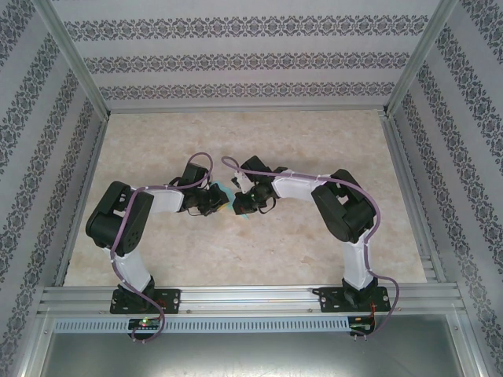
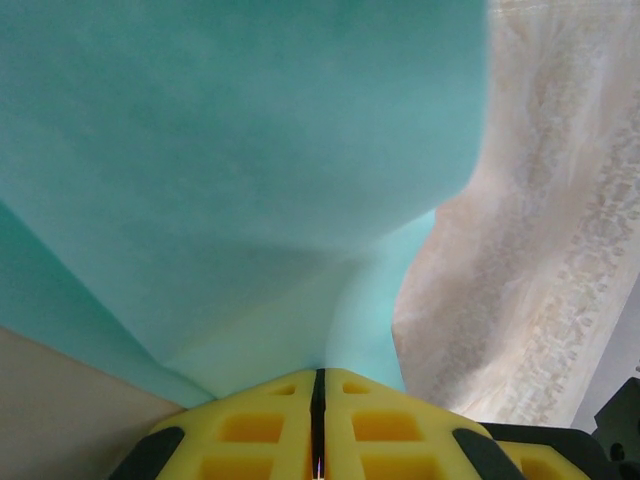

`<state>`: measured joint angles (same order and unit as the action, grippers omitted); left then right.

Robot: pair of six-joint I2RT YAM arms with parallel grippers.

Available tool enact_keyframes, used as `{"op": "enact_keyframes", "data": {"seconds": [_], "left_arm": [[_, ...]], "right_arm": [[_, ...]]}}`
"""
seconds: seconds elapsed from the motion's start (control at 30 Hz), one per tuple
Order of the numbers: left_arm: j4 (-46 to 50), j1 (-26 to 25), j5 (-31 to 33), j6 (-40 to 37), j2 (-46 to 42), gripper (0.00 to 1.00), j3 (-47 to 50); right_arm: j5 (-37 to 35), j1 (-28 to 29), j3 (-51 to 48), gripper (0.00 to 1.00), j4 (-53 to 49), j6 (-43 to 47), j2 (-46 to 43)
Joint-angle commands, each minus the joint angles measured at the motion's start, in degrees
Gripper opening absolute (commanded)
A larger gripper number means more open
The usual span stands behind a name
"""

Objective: Fold a paper plane with a square sheet of paper (pick it up from the middle)
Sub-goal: Fold the wing for the fifth time at the center of the table.

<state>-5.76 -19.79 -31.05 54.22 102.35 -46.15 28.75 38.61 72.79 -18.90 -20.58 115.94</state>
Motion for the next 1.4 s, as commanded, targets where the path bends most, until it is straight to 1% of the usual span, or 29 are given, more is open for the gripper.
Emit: {"op": "enact_keyframes", "data": {"seconds": [0.0,0.17,0.4,0.5,0.63,0.8,1.03,1.13,1.23,1.37], "left_arm": [[10.4,0.0,9.6,-0.8,4.2,0.12,2.2],[10.8,0.0,9.9,-1.1,4.4,0.12,2.1],[10.6,0.0,9.5,-1.3,4.2,0.12,1.8],[6.9,0.0,7.3,-2.1,3.3,0.12,1.8],[1.3,-0.1,2.1,-5.6,-0.8,0.17,0.8],[-5.6,-2.6,2.5,-7.5,-5.9,0.18,3.5],[-10.8,-4.3,1.5,-5.7,-3.5,0.13,5.2],[-11.5,-4.6,0.9,-5.6,-2.6,0.13,5.0],[-10.2,-4.8,1.3,-6.0,-2.0,0.13,4.3],[-7.2,-4.8,4.1,-6.0,-1.5,0.12,3.9]], "right_arm": [[-0.1,-1.2,-1.4,0.05,-2.6,1.7,0.9],[2.3,-2.0,-2.5,0.06,-2.3,2.2,0.0],[3.3,-2.6,-4.3,0.06,-3.3,3.3,0.5],[3.3,-2.6,-4.2,0.06,-3.5,3.3,1.1],[2.7,-2.6,-3.7,0.06,-4.0,3.2,1.9],[2.7,-2.6,-3.3,0.06,-4.5,3.3,2.1],[2.9,-2.3,-2.8,0.05,-4.8,3.3,2.6],[2.9,-2.2,-2.7,0.05,-4.8,3.2,2.9],[3.0,-2.1,-2.7,0.05,-4.7,3.0,2.9],[3.1,-2.0,-2.7,0.05,-4.7,3.1,3.1]]}}
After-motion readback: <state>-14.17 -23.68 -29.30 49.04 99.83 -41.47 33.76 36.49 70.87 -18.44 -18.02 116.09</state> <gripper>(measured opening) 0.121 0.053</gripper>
